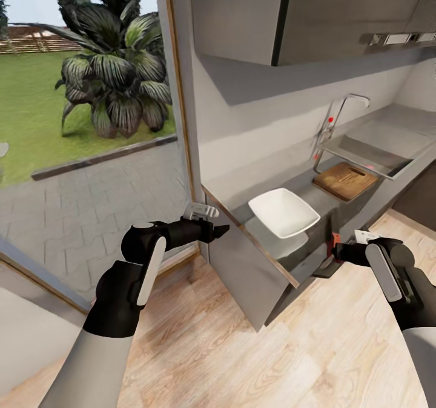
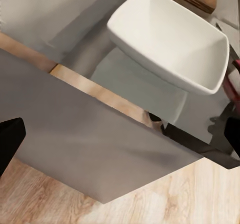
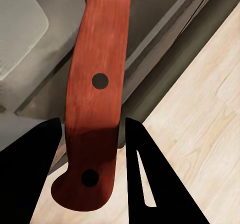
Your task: In the kitchen, take the Vidalia onion out of the sink, dice it on the chopping board with the paring knife, put the diced onion into the bowl on the countertop, then place both the paring knife and the chopping board into the sink.
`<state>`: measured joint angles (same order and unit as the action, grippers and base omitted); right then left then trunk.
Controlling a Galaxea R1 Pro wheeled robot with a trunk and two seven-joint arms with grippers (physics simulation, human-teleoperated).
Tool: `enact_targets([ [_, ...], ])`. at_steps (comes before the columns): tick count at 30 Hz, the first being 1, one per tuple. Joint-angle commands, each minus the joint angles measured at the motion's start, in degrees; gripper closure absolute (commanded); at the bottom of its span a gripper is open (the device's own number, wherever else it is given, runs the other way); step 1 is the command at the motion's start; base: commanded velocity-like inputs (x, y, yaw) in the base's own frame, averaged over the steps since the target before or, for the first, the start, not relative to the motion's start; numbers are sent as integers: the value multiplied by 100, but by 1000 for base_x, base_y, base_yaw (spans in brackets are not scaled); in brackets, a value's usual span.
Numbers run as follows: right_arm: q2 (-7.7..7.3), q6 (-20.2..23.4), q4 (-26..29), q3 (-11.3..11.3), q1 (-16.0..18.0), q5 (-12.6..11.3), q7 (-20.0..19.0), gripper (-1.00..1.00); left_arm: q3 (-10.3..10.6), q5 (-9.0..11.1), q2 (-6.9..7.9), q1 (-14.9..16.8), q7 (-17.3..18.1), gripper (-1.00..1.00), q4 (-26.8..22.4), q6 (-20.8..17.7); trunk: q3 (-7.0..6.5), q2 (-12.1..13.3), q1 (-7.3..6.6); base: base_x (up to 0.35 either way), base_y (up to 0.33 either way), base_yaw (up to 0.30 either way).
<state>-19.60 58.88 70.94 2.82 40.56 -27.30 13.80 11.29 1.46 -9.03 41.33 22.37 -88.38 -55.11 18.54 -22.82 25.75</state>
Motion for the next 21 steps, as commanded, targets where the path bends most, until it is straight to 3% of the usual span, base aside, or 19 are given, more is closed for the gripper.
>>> enact_targets([
  [1, -3, 18, 7, 5, 5, -64, 53, 100, -4, 12, -2, 6, 4, -100, -4, -35, 1, -10, 4, 0, -80, 0],
  [17, -12, 10, 56, 131, 5, -74, 61, 100, 66, 12, -2, 6, 2, -100, 2, -35, -135, -10, 4, 0, -285, 0],
  [21, -35, -15, 297, 154, 5, -62, 51, 100, 68, 12, -7, 4, -21, -100, 9, -29, -142, -10, 4, 0, -312, 0],
])
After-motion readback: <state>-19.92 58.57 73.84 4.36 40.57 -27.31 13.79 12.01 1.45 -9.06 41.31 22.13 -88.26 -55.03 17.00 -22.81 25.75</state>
